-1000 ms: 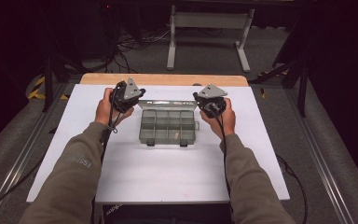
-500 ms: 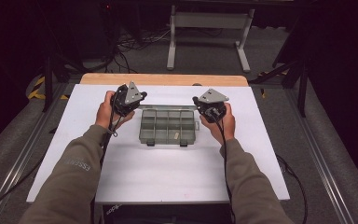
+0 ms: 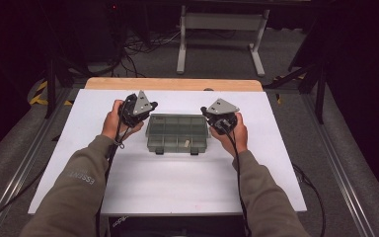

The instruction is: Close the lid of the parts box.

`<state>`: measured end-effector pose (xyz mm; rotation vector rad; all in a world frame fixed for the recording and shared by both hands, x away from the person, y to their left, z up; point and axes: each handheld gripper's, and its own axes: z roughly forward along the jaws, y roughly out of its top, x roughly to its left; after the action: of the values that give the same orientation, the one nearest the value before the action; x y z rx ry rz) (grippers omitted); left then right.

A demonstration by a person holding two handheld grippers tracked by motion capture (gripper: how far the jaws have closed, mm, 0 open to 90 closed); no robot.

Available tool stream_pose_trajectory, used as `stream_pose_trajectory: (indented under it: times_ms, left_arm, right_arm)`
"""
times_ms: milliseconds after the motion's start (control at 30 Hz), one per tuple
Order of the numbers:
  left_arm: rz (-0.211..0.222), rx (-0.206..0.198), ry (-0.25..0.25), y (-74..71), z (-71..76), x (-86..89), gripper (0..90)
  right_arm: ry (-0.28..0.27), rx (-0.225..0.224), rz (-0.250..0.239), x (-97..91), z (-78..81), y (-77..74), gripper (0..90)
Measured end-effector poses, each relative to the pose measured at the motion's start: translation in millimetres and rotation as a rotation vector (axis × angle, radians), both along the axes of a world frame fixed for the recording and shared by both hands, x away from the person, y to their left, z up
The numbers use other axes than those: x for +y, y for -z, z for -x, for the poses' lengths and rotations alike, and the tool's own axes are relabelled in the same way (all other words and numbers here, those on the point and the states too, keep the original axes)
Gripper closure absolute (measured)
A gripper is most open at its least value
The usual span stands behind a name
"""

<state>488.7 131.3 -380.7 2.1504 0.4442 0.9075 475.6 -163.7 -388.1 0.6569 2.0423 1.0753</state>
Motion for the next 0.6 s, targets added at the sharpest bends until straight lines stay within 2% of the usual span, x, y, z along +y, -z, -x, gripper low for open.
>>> stream_pose_trajectory:
  times_ms: [600]
  left_arm:
    - [-0.038, 0.02, 0.04, 15.4, 11.1, -1.0, 90.0]
  right_arm:
    - [-0.056, 0.031, 0.019, 6.9, 11.4, 9.7, 90.0]
